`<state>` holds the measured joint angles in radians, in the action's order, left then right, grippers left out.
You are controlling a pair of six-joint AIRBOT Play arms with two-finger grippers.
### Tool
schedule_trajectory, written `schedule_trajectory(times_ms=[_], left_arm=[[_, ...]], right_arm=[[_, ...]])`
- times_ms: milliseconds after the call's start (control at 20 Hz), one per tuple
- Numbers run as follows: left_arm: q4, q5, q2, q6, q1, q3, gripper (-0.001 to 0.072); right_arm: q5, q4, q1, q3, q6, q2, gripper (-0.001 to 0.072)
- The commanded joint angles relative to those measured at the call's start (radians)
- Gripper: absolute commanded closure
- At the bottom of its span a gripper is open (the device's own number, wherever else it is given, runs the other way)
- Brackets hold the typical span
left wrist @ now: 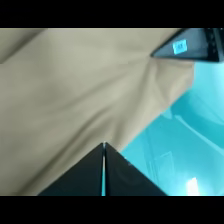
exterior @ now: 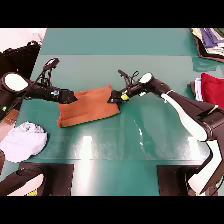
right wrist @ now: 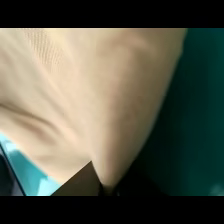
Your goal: Fold the shirts.
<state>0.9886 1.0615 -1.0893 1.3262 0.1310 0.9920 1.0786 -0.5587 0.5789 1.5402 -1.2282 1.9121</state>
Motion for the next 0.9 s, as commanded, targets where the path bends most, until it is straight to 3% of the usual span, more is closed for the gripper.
schedule_trajectory(times_ms=[0,200,400,650,850], left_arm=[[-0.006,-0.003,0.001,0.002,0.08,0.001,0.0676],[-0.015,-0.09,0.001,0.013,0.251,0.001,0.0675],[-0.055,-0.238,0.001,0.039,0.364,0.001,0.0675],[-0.077,-0.333,0.001,0.039,0.417,0.001,0.0675],[-0.08,-0.328,0.0,0.039,0.417,0.001,0.0674]], right_arm=[[-0.01,-0.052,-0.08,0.045,-0.035,-0.046,0.0696],[0.003,-0.181,-0.335,0.049,-0.074,-0.211,0.0696],[-0.005,-0.178,-0.647,0.049,-0.072,-0.325,0.0697],[0.004,-0.172,-0.967,0.049,-0.06,-0.334,0.0696],[-0.023,-0.165,-1.083,0.05,-0.045,-0.325,0.0697]])
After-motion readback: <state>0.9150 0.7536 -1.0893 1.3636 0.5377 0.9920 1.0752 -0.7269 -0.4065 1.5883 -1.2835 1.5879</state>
